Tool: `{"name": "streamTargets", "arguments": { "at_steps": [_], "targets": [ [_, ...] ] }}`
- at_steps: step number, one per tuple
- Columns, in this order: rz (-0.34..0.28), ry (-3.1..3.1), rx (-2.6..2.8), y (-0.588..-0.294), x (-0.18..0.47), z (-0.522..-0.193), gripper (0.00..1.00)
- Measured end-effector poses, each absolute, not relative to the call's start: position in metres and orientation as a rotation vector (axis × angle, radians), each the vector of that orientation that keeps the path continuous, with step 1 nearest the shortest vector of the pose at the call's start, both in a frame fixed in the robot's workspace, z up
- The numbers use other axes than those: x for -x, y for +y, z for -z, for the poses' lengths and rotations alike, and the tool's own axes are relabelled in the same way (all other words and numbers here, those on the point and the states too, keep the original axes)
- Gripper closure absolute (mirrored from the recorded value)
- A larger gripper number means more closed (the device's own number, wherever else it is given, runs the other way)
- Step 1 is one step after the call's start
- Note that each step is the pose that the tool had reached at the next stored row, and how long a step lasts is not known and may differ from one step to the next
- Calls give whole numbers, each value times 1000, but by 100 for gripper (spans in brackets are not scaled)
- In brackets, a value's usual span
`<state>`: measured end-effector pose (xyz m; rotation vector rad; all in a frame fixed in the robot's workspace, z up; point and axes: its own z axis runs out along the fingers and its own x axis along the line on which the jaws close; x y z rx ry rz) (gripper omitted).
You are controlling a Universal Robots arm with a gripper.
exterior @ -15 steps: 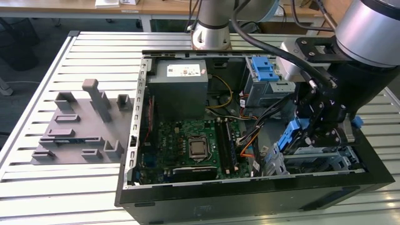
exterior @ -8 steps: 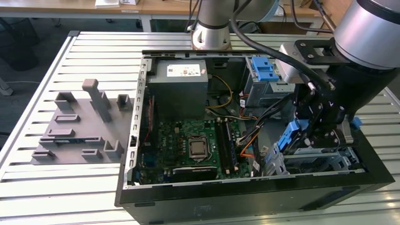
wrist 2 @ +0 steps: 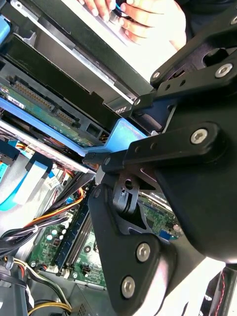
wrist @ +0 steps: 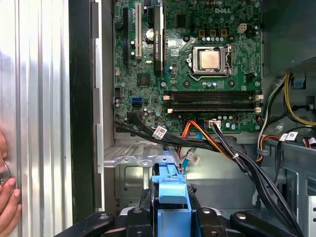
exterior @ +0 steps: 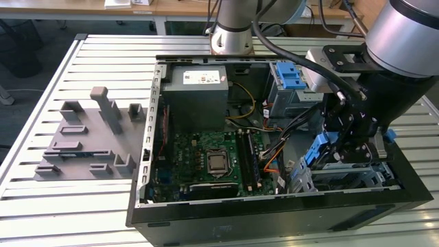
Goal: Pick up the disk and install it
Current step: 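Insert the disk into the insertion slot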
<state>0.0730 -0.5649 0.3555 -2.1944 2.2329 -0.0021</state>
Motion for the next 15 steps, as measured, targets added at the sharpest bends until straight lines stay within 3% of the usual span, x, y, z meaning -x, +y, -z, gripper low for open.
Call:
{"name": "streamTargets", "arguments": {
  "at_steps": [6, 7, 12, 14, 15],
  "targets": [
    [2, 2233, 2194, -565, -73, -355, 62],
    [2, 2233, 2194, -565, -73, -355, 56],
    [2, 2233, 2195, -565, -73, -355, 56],
    [2, 2233, 2195, -565, -73, -355, 58],
    [2, 2233, 2194, -565, -73, -355, 64]
  ]
}}
